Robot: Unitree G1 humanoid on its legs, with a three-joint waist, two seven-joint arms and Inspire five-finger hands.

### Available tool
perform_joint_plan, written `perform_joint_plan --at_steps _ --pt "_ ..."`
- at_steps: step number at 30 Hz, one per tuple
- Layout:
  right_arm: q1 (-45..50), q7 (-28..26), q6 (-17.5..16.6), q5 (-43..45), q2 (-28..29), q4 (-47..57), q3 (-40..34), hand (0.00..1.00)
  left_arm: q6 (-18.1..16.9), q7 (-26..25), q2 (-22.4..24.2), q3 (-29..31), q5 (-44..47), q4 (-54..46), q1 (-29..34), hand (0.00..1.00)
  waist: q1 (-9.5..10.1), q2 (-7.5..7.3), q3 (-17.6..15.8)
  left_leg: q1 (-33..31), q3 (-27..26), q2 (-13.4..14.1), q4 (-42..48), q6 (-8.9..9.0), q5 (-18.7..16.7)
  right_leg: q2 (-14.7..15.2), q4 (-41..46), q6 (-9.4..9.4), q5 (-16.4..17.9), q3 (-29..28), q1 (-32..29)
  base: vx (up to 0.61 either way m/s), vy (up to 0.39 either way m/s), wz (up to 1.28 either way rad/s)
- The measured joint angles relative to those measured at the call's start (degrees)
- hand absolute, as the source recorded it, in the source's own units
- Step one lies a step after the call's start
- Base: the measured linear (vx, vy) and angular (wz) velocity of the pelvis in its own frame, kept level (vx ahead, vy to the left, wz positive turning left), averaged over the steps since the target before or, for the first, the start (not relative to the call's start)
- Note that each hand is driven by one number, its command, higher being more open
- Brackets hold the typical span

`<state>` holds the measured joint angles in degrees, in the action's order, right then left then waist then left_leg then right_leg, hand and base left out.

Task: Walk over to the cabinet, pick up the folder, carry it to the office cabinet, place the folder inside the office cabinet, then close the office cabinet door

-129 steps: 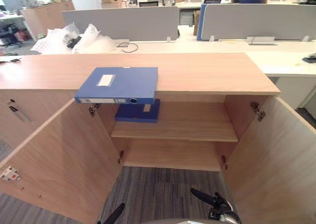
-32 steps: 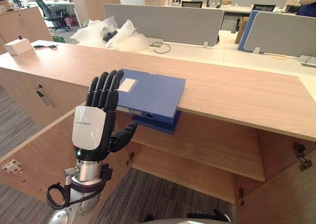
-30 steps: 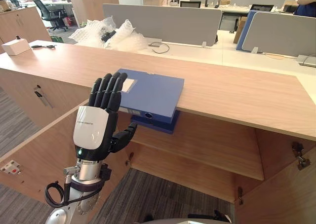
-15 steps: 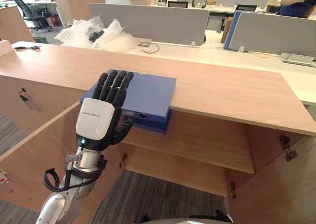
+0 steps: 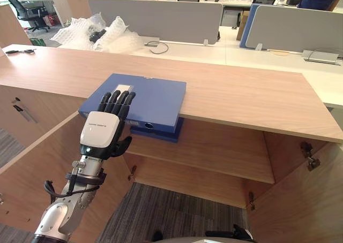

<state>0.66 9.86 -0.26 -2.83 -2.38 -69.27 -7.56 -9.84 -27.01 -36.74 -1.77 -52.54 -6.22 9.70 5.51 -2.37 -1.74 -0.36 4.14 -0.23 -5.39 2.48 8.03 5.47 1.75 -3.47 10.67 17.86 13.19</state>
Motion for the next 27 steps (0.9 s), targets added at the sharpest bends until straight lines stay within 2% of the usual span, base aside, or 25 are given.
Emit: perform_joint_plan --at_steps 10,20,27 --pt "0.2 -0.5 0.0 0.0 0.0 0.3 -0.2 1.00 1.8 0.8 0.0 0.9 0.0 3.7 -2.8 1.00 -0.62 1.18 -1.0 0.8 -1.1 0.3 -0.1 0.15 -0.3 0.1 0.2 -0.07 0.0 -1.4 0.1 -0.02 0.008 -0.07" --pt "0.3 -0.6 0.0 -1.6 0.1 1.2 -0.4 1.00 3.5 0.2 -2.6 0.9 -2.3 4.5 -8.4 1.00 -1.10 1.27 -1.1 1.2 -2.3 0.3 0.0 0.18 -0.8 0.3 0.1 -0.12 -0.1 -2.6 0.1 -0.01 0.011 -0.05" --pt "0.3 -0.5 0.1 -1.6 0.3 1.5 -0.4 1.00 3.8 -0.5 -3.7 0.8 -3.7 6.7 -9.3 1.00 -1.64 1.75 -1.3 1.8 -3.5 0.7 -0.1 0.36 -1.1 0.2 0.1 -0.02 -0.2 -3.8 0.0 -0.02 0.011 -0.10"
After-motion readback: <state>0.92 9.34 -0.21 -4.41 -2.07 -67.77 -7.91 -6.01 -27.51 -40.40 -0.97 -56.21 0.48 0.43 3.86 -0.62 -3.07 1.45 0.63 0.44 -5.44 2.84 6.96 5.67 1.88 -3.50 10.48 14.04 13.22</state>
